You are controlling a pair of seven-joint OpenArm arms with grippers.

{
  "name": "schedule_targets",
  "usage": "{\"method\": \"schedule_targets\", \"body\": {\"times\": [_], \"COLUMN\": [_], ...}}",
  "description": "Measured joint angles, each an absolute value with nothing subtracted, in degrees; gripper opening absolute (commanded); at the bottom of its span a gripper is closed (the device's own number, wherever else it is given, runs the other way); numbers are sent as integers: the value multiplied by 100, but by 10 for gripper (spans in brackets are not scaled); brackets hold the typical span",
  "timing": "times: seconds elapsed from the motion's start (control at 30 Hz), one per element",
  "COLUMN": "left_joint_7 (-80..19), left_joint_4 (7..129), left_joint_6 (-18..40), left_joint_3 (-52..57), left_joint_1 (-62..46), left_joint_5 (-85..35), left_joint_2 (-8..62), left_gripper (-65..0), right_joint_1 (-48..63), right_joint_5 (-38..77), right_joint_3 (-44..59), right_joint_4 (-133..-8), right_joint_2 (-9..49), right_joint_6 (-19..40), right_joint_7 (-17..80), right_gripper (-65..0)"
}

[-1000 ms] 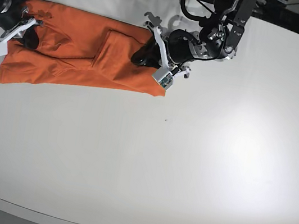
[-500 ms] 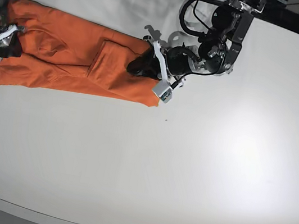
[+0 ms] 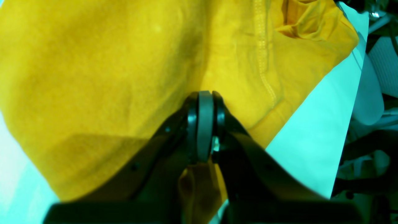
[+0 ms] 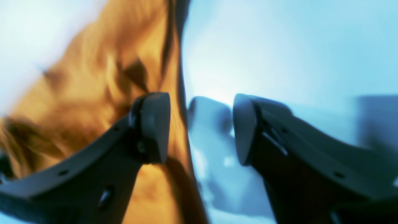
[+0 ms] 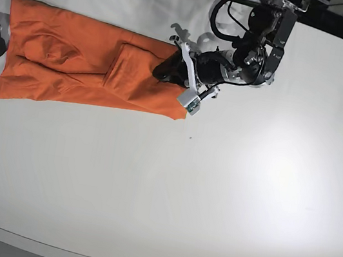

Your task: Fold the T-shirt properly

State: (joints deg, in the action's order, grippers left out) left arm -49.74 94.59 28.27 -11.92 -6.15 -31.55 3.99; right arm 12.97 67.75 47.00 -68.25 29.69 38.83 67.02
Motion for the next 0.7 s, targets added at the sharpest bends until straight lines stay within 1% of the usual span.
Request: {"method": "schedule_targets", "body": {"times": [0.07, 0.13, 0.23, 0.43, 0.6, 0.63, 0.7], "left_joint_7": [-4978, -4978, -4978, -4995, -4993, -4993, -4993], "left_joint_4": [9465, 9467, 9467, 9467, 9467, 9467, 9467], "left_joint_6": [2827, 2827, 2825, 2827, 2827, 2827, 2825], "left_joint_3": [-1192, -1192, -1192, -1192, -1192, -1192, -1192], "left_joint_1": [-617, -617, -617, -617, -617, -617, -617], "left_joint_5": [-3155, -3157, -3157, -3159, -3159, -3159, -3157], "left_joint_2": [399, 399, 399, 399, 399, 399, 399], "left_gripper": [-650, -650, -650, -650, -650, -650, -650], "right_joint_1": [1197, 1138, 1135, 1092, 1076, 1076, 1076], "right_joint_5": [7262, 7542, 7797, 8274, 8374, 8374, 8219], "right_joint_3": [4700, 4685, 4329, 3441, 3238, 3238, 3238], "right_joint_4": [-6396, -6178, -6176, -6219, -6224, -6224, -6237], "right_joint_2": [2967, 2971, 3004, 3035, 3041, 3037, 3022], "right_joint_6": [4018, 4021, 4056, 4082, 4119, 4121, 4132], "right_joint_7": [6866, 7039, 7168, 7113, 7116, 7113, 7131], "right_gripper": [-305, -305, -305, -306, -310, -333, -423]}}
